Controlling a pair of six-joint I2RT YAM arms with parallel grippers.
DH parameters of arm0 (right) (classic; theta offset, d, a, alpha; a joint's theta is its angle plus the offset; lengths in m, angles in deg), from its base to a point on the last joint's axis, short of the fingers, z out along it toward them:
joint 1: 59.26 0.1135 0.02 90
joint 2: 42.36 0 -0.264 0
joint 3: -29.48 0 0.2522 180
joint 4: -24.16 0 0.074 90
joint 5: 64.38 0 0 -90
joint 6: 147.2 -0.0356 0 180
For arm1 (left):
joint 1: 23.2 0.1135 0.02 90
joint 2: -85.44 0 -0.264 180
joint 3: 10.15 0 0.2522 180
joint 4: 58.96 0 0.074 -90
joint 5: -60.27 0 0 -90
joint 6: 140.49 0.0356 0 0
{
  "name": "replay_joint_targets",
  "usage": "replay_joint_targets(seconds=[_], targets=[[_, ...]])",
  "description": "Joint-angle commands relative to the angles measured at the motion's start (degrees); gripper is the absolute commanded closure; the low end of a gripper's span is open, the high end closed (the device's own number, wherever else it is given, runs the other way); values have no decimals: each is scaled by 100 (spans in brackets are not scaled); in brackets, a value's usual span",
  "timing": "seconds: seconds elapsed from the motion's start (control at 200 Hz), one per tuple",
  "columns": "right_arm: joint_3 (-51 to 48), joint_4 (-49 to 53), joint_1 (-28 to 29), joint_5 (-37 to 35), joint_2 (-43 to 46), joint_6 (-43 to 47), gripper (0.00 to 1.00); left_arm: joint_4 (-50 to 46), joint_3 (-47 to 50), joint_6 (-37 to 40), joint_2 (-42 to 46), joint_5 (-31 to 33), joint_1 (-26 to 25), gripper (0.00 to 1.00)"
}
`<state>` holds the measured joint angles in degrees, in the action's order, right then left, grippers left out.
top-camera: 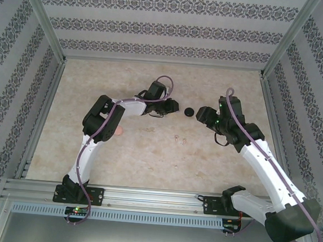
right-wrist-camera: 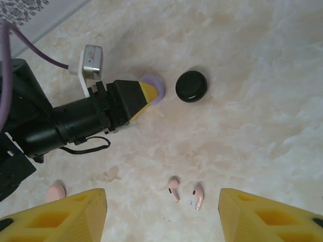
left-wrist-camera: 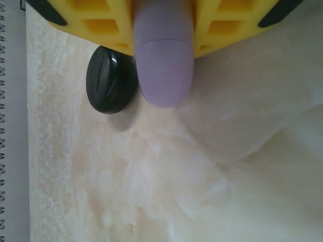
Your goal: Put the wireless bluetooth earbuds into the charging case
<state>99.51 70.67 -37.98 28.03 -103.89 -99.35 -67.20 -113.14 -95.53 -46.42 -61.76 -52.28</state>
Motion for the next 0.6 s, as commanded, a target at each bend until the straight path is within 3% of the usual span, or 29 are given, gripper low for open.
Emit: replay_joint_targets(seconds=[0.0,0.22,0.41,0.595], targets=[[282,16,108,-187,-27,-56,37,-733,-18,-32,-11,179,8,68],[518,108,282,-365,-97,-30,31,-1504,43,183,371,849,67,37],[669,184,504,-578,-197,-82,30,-1832,266,436,823,1214,190,22],[782,228,748,-785,-280,-148,30,-2655,42,951,970,1627,225,19]])
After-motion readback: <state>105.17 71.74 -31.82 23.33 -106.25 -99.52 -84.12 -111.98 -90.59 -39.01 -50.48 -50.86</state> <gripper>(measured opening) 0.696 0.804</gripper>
